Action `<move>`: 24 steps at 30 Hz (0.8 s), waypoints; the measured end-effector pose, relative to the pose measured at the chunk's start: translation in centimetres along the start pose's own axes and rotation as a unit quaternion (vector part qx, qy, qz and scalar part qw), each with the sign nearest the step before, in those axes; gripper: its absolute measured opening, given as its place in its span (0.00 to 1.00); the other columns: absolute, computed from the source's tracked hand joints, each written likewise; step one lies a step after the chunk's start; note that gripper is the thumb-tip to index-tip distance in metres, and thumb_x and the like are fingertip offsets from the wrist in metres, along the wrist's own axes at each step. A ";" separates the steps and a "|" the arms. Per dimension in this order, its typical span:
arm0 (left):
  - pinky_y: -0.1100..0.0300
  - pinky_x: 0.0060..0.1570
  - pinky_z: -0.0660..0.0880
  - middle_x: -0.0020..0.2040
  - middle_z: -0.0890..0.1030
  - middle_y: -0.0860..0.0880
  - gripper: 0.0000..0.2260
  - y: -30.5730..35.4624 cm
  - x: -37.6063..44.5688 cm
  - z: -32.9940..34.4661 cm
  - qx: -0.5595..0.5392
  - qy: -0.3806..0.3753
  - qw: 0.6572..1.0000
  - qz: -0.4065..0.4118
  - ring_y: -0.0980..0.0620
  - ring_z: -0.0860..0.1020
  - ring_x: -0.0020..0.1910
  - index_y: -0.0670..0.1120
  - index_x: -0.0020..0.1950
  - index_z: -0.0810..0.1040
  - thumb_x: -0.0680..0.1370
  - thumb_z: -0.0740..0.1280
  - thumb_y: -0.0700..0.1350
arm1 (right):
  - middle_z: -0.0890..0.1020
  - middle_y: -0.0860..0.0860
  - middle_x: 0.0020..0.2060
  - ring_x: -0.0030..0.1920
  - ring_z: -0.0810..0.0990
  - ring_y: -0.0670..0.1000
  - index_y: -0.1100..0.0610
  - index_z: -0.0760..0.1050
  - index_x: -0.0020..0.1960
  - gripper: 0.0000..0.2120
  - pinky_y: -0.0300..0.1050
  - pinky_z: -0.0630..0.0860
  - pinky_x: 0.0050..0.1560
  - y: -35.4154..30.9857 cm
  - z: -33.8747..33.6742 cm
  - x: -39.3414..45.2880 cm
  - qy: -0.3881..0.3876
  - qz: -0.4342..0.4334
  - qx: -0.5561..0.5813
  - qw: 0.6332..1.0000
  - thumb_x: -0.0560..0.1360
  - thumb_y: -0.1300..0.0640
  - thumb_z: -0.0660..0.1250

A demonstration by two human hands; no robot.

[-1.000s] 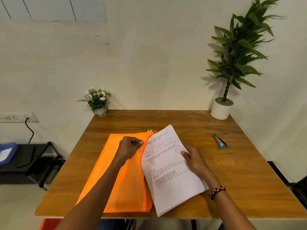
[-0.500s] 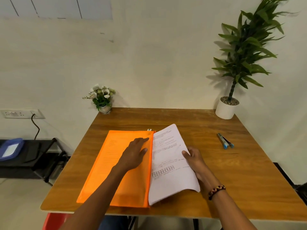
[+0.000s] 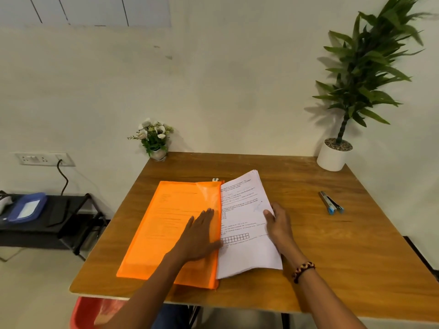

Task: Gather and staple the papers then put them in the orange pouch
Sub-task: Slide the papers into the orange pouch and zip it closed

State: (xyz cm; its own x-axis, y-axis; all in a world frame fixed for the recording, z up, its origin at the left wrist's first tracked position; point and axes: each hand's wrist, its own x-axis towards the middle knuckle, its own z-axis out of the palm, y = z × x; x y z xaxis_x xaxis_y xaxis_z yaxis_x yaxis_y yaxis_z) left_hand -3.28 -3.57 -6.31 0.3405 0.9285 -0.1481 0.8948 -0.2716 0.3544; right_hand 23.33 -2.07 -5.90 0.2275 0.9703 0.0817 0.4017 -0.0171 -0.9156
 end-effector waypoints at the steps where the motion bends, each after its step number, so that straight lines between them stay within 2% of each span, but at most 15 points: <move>1: 0.47 0.80 0.45 0.83 0.47 0.49 0.43 0.3 -0.1 -0.1 -0.003 0.020 1.000 -0.007 0.49 0.46 0.82 0.50 0.82 0.42 0.78 0.63 0.64 | 0.83 0.49 0.54 0.50 0.84 0.48 0.54 0.77 0.58 0.06 0.47 0.84 0.43 0.2 0.1 0.1 -0.001 0.023 0.019 1.000 0.83 0.60 0.63; 4: 0.48 0.76 0.60 0.82 0.57 0.49 0.37 2.1 -0.3 -0.2 0.010 0.087 0.995 -0.038 0.47 0.57 0.79 0.51 0.82 0.53 0.78 0.63 0.63 | 0.84 0.49 0.54 0.52 0.85 0.52 0.52 0.77 0.56 0.06 0.58 0.85 0.49 0.3 0.0 0.3 -0.011 0.062 0.066 0.996 0.83 0.60 0.64; 7: 0.48 0.67 0.70 0.79 0.62 0.48 0.36 3.1 -0.1 0.2 -0.019 0.117 0.987 -0.111 0.47 0.64 0.75 0.49 0.78 0.62 0.77 0.63 0.67 | 0.84 0.50 0.54 0.52 0.85 0.52 0.53 0.78 0.57 0.07 0.57 0.85 0.50 -0.2 -0.2 0.0 -0.015 0.076 0.101 0.992 0.83 0.62 0.63; 9: 0.49 0.58 0.74 0.72 0.69 0.48 0.30 3.3 0.2 0.4 -0.021 0.146 0.981 -0.130 0.47 0.71 0.68 0.47 0.71 0.70 0.77 0.64 0.65 | 0.85 0.50 0.54 0.52 0.86 0.52 0.54 0.77 0.58 0.07 0.56 0.85 0.50 -0.2 -0.3 0.0 -0.018 0.088 0.116 0.989 0.83 0.62 0.62; 11: 0.51 0.49 0.75 0.61 0.75 0.48 0.20 3.6 0.3 0.4 0.001 0.179 0.976 -0.127 0.47 0.75 0.59 0.46 0.61 0.75 0.78 0.64 0.60 | 0.85 0.50 0.54 0.51 0.86 0.52 0.54 0.77 0.58 0.07 0.57 0.85 0.50 -0.2 -0.3 -0.1 -0.024 0.095 0.121 0.988 0.84 0.62 0.62; 14: 0.54 0.40 0.68 0.52 0.76 0.46 0.09 4.5 0.5 -0.2 0.054 0.187 0.973 -0.125 0.46 0.76 0.53 0.44 0.50 0.76 0.79 0.62 0.49 | 0.84 0.50 0.55 0.51 0.86 0.51 0.54 0.76 0.58 0.06 0.54 0.85 0.49 -0.4 -0.3 -0.3 -0.030 0.091 0.104 0.990 0.84 0.61 0.62; 17: 0.55 0.38 0.65 0.48 0.77 0.46 0.07 4.4 1.0 -0.8 0.061 0.185 0.971 -0.135 0.45 0.77 0.49 0.43 0.45 0.75 0.79 0.60 0.44 | 0.84 0.50 0.54 0.51 0.85 0.50 0.55 0.76 0.57 0.06 0.49 0.85 0.46 -0.6 -0.4 -0.4 -0.031 0.089 0.097 0.991 0.84 0.61 0.62; 19: 0.55 0.37 0.69 0.44 0.79 0.47 0.09 3.4 1.2 -1.3 0.016 0.214 0.968 -0.130 0.45 0.78 0.44 0.44 0.40 0.75 0.78 0.62 0.45 | 0.84 0.50 0.54 0.50 0.86 0.50 0.56 0.76 0.58 0.05 0.46 0.85 0.42 -0.8 -0.7 -0.6 -0.033 0.099 0.109 0.989 0.84 0.61 0.62; 21: 0.56 0.37 0.73 0.41 0.82 0.50 0.09 2.2 1.1 -2.2 -0.073 0.242 0.961 -0.114 0.49 0.80 0.40 0.46 0.39 0.81 0.77 0.66 0.46 | 0.85 0.49 0.52 0.48 0.86 0.50 0.57 0.76 0.59 0.06 0.42 0.83 0.38 -1.1 -1.1 -0.7 -0.038 0.110 0.138 0.984 0.83 0.61 0.63; 24: 0.61 0.40 0.74 0.41 0.85 0.54 0.05 0.7 0.5 -3.8 -0.195 0.260 0.941 -0.093 0.60 0.79 0.38 0.48 0.43 0.86 0.76 0.71 0.45 | 0.85 0.50 0.53 0.49 0.87 0.49 0.57 0.77 0.59 0.06 0.44 0.84 0.41 -1.4 -1.7 -0.8 -0.063 0.103 0.161 0.980 0.83 0.62 0.64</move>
State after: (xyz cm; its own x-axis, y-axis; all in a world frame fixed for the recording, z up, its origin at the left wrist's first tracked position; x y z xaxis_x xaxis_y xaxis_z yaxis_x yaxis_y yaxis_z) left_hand -3.61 -2.30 -2.62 -0.0888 0.9767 0.1954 0.7165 -0.0737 0.6937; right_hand 24.13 -3.22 -3.98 0.1548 0.9766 -0.1492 0.0540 -0.1592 -0.9858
